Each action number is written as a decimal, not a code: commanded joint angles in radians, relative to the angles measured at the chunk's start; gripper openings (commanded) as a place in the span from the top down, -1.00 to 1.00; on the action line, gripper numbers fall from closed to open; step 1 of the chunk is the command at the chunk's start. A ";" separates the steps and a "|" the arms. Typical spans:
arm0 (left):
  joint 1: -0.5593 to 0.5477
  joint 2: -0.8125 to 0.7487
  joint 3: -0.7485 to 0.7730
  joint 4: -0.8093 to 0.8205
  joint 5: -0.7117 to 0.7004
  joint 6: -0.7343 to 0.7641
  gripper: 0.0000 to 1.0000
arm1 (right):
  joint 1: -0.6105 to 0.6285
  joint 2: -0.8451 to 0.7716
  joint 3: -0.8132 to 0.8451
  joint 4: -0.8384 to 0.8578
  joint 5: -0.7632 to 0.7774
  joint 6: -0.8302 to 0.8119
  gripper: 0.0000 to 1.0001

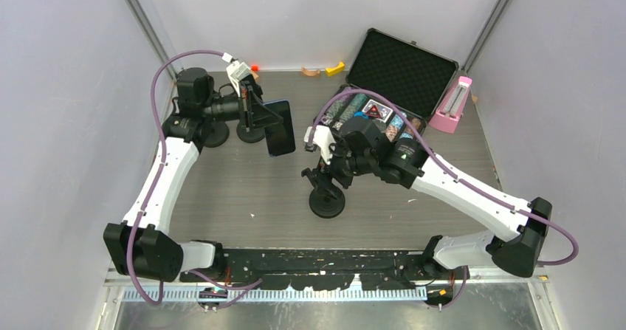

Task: Place the phone on the phone stand
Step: Move the phone stand to the center of the board.

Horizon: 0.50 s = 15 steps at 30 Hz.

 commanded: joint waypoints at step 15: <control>0.005 0.006 0.070 0.015 -0.019 0.024 1.00 | 0.136 0.045 0.009 0.044 0.327 0.050 -0.50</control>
